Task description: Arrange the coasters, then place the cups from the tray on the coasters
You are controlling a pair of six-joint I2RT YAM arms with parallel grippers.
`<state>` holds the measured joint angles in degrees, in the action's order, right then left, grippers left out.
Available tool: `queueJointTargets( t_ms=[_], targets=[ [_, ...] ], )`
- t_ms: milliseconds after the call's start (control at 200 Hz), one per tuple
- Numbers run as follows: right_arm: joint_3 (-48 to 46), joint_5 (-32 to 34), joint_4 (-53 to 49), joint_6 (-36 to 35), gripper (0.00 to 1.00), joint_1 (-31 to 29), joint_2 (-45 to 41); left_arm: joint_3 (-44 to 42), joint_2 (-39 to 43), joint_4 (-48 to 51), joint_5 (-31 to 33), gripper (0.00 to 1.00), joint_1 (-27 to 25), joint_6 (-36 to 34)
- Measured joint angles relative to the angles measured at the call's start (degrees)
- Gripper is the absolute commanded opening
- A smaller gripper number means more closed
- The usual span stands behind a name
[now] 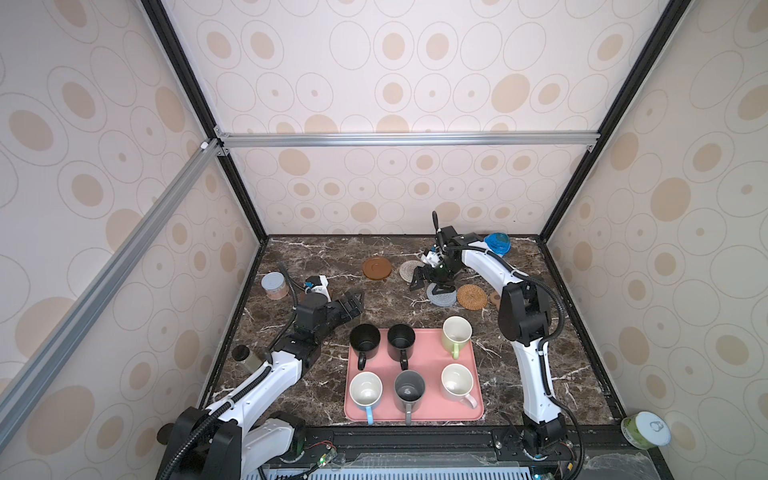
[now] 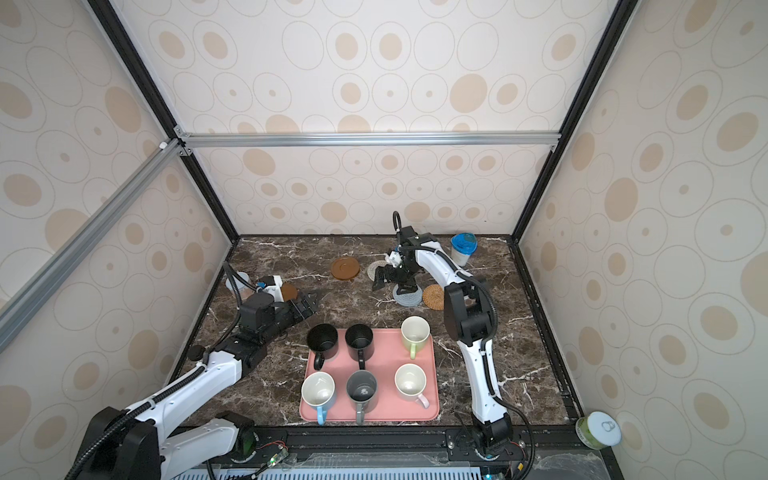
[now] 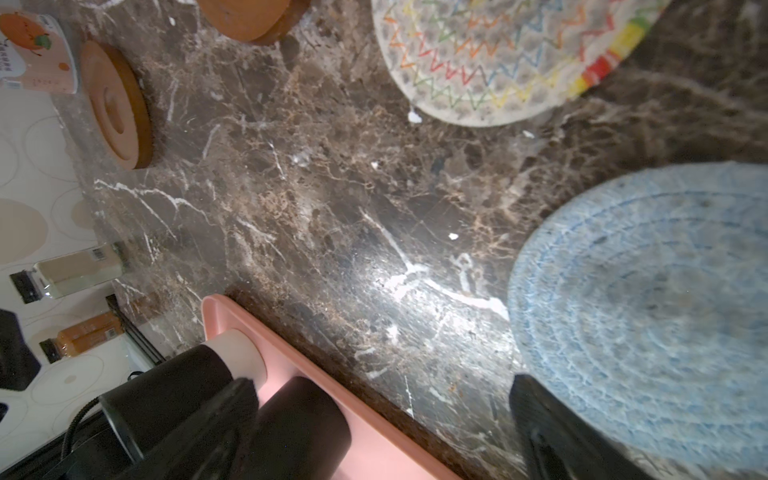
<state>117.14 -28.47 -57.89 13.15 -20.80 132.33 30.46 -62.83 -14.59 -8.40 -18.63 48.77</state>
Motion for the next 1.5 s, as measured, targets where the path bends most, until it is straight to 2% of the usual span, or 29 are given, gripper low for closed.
queueJointTargets(
  t_ms=[245, 485, 1055, 1496],
  targets=[
    [-0.98, 3.48, 0.37, 1.2, 0.99, 1.31, 0.15, -0.02, 0.37, -0.26, -0.26, 1.0, 0.0, 0.13],
    [-1.14, 4.35, 1.7, 3.39, 0.99, 2.86, 3.04, -0.02, 0.37, -1.25, -0.31, 1.0, 0.0, 0.5],
    [-0.94, 7.87, 5.73, 6.73, 0.99, 5.16, 3.17, -0.02, 0.52, -0.98, -0.28, 1.0, 0.0, 0.52],
    [11.02, 7.3, 7.37, 9.46, 0.99, 7.91, 10.32, -0.22, 1.9, 0.15, -0.2, 1.0, 0.0, 0.63]
  ],
)
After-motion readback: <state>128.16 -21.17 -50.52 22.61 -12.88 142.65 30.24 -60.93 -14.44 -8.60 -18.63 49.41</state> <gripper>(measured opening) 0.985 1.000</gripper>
